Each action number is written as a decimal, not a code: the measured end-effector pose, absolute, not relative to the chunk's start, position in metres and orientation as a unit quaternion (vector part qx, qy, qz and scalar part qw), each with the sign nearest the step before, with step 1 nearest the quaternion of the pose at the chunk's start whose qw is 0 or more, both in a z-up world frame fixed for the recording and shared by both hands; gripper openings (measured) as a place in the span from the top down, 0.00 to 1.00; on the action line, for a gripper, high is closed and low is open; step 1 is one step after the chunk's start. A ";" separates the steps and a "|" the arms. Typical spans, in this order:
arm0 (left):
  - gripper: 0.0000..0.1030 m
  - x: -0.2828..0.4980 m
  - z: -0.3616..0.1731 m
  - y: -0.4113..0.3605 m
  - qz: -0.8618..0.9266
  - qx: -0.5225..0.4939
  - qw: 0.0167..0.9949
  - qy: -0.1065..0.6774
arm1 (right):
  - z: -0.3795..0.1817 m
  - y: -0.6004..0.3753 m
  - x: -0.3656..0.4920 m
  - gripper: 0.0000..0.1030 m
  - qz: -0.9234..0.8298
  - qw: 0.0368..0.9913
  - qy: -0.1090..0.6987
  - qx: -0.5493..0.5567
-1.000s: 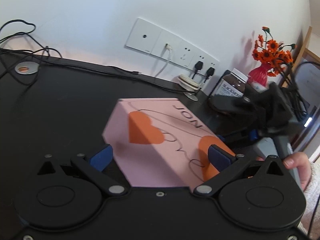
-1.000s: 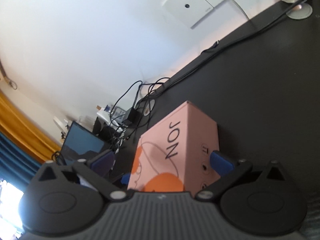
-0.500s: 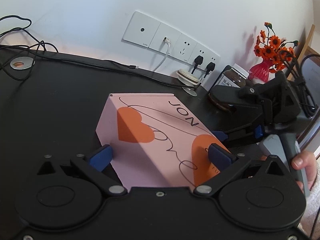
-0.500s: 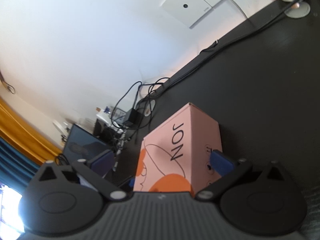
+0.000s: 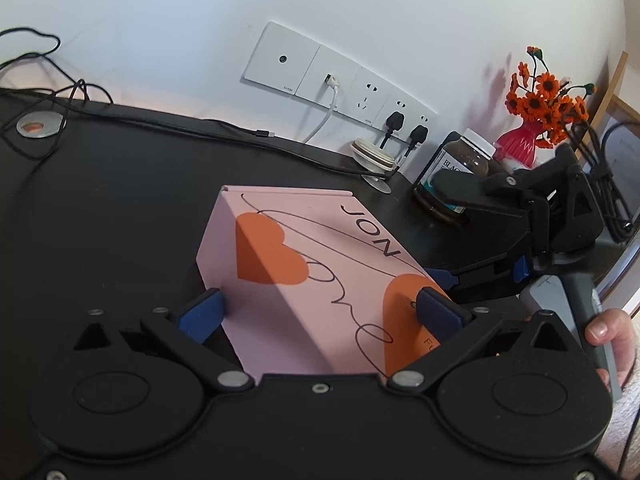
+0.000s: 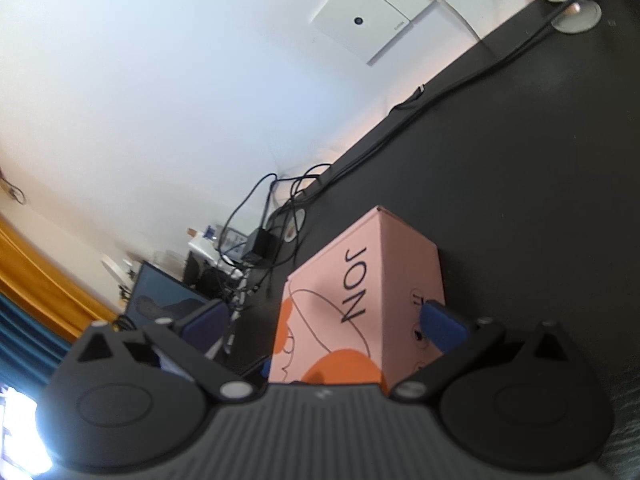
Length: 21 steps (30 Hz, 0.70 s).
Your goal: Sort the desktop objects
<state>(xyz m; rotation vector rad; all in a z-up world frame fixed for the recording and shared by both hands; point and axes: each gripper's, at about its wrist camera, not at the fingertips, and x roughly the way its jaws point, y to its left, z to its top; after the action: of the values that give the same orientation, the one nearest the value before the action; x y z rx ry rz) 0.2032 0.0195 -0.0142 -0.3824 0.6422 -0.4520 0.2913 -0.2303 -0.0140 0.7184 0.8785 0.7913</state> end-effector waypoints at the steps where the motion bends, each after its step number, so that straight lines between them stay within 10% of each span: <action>1: 0.00 0.201 -0.014 0.021 -0.219 -0.186 0.905 0.312 | -0.015 -0.233 0.291 0.01 0.368 0.766 0.405 0.338; 21: 0.00 0.136 -0.012 -0.021 -0.232 -0.090 0.915 0.317 | -0.019 -0.249 0.256 0.01 0.371 0.755 0.414 0.348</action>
<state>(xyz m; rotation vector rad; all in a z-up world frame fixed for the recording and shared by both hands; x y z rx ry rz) 0.1359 -0.0210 -0.0119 -0.1846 0.6526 -0.4780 0.2561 -0.2488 -0.0191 0.7586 0.9040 0.8085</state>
